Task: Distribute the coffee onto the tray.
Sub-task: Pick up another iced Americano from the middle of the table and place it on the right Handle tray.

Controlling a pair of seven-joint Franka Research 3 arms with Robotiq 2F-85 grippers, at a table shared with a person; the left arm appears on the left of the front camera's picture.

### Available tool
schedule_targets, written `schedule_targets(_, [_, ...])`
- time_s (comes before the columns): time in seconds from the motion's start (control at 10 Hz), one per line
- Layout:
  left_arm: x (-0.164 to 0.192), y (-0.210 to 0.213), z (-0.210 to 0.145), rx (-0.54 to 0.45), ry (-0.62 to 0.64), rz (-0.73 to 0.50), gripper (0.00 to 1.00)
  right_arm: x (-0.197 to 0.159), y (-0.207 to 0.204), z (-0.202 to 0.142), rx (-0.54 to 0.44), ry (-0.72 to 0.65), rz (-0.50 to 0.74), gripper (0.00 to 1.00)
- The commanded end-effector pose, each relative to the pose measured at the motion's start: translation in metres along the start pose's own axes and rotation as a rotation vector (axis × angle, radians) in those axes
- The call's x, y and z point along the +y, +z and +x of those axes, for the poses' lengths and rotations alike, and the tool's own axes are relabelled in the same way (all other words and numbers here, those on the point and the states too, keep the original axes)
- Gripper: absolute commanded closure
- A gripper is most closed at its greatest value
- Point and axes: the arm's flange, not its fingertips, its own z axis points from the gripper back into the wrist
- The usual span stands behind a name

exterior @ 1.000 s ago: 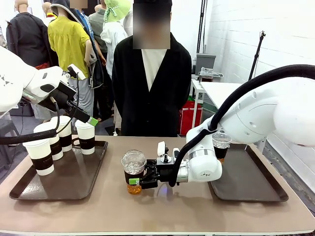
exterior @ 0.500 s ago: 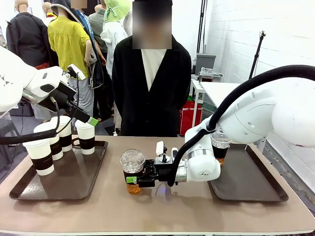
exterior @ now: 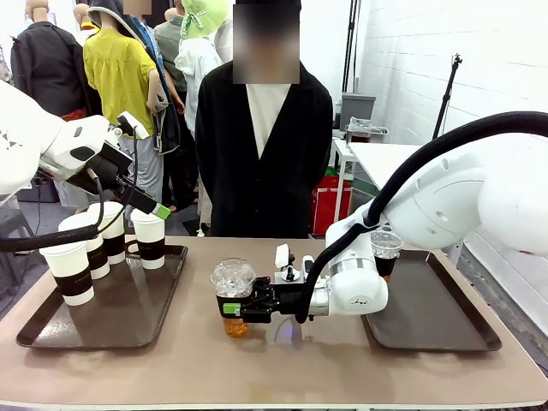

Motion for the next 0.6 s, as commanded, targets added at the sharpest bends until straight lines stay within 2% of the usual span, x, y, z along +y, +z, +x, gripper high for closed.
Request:
schedule_targets(0.0, [0.001,0.0,-0.001,0.0,0.004,-0.008,0.0,0.013,0.034,0.03,-0.013,-0.016,-0.008,0.39])
schedule_targets(0.5, [0.001,0.0,-0.001,0.0,0.004,-0.008,0.0,0.034,0.148,0.07,0.012,-0.015,-0.092,0.39])
